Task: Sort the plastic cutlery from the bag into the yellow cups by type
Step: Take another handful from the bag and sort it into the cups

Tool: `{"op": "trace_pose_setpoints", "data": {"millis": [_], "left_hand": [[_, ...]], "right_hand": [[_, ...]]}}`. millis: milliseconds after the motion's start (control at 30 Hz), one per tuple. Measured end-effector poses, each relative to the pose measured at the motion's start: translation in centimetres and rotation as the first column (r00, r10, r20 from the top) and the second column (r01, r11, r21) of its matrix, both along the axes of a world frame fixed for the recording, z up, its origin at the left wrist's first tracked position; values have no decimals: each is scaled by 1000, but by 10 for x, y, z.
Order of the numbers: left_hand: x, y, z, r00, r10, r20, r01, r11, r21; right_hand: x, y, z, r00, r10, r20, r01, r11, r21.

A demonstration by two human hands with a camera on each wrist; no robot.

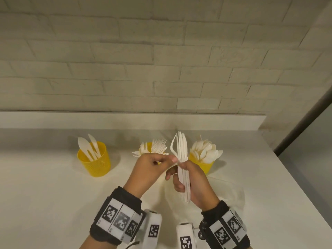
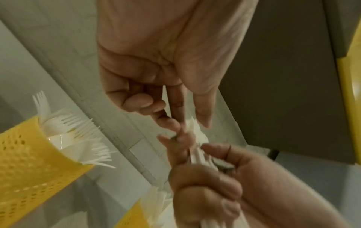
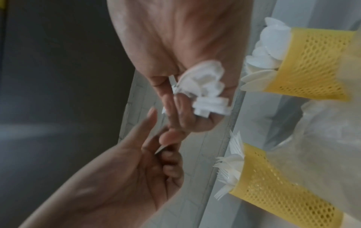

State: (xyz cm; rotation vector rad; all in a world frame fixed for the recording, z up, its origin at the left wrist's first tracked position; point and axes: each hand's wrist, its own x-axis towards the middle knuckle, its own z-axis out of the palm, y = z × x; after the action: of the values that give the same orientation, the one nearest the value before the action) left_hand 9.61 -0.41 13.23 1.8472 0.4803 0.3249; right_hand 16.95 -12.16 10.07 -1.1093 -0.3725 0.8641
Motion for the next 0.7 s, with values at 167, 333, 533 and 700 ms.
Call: {"op": "trace_pose_setpoints", "data": {"millis": [167,333,533,700], "left_hand": [[-1,-5,-4,992,95,79,-87,991,-97],[0,-1,-2,973,190,129,-169,973,-154],[14,46,4,868,440,230,-453,891,4],[32,63,-30,926,373,-63,-331,880,342]], "right_hand": [[-7,-1,4,990,34,136,-29,999,-39],[-7,-5,1,983,-37,182,55,994,-97],[-1,-19,-16,933,-127,336,225,936,-272],[-2,-26,-19,872,-119,474,288,908,-303]]}}
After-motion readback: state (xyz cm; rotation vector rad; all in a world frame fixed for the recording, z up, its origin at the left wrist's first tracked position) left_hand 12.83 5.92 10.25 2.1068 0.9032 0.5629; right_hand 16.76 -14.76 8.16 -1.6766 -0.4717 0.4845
